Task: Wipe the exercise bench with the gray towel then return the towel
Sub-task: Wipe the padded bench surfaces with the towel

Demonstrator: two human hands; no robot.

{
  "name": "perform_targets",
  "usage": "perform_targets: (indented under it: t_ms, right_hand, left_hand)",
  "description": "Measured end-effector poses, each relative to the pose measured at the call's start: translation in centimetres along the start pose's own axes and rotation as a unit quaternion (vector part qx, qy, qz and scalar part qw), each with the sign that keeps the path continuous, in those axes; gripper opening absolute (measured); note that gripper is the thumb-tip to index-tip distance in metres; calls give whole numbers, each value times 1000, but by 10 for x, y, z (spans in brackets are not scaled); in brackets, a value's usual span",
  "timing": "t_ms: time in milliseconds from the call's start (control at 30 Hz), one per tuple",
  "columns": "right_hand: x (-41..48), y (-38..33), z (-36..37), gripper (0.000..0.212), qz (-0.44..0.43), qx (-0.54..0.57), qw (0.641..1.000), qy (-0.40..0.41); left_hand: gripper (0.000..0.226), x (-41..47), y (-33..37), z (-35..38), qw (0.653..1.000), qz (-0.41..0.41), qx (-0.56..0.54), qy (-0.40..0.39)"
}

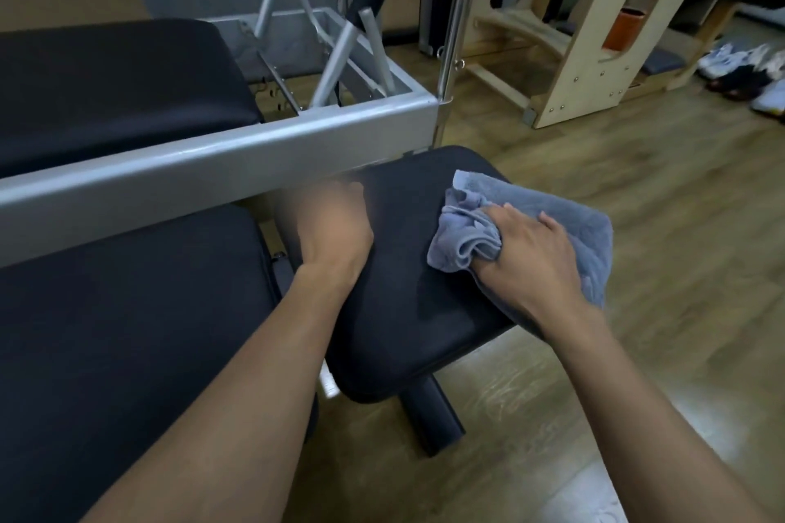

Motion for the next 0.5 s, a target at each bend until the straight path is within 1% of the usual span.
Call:
perform_targets:
  t_ms: [67, 167, 267, 367, 500]
  right_hand:
    - [36, -7, -4, 31, -2, -18, 1000, 1]
    - [94, -22, -6, 34, -8, -20, 1000, -18]
    - [132, -34, -7, 39, -12, -31, 998, -44]
    - [138, -33, -6, 40, -17, -48, 998, -34]
    - [109, -24, -3, 38, -26, -48, 998, -30]
  left_hand:
    - [39, 1, 0, 0, 1000, -2, -3, -1]
    - [39, 1, 0, 0, 1000, -4, -6, -3]
    - [39, 2, -3, 2, 1000, -2, -15, 0]
    - [38, 3, -5, 2, 1000, 2, -22, 8]
    - [38, 0, -5, 2, 999, 5, -29, 12]
Point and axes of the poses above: each hand's wrist, its own x-axis towards the middle knuckle, its own z-axis out of the palm, y = z × x, the point moved 1 cm from there along x, towards the middle knuckle, and after that the axes turned 14 degrees about -y, right-handed, at the moved point
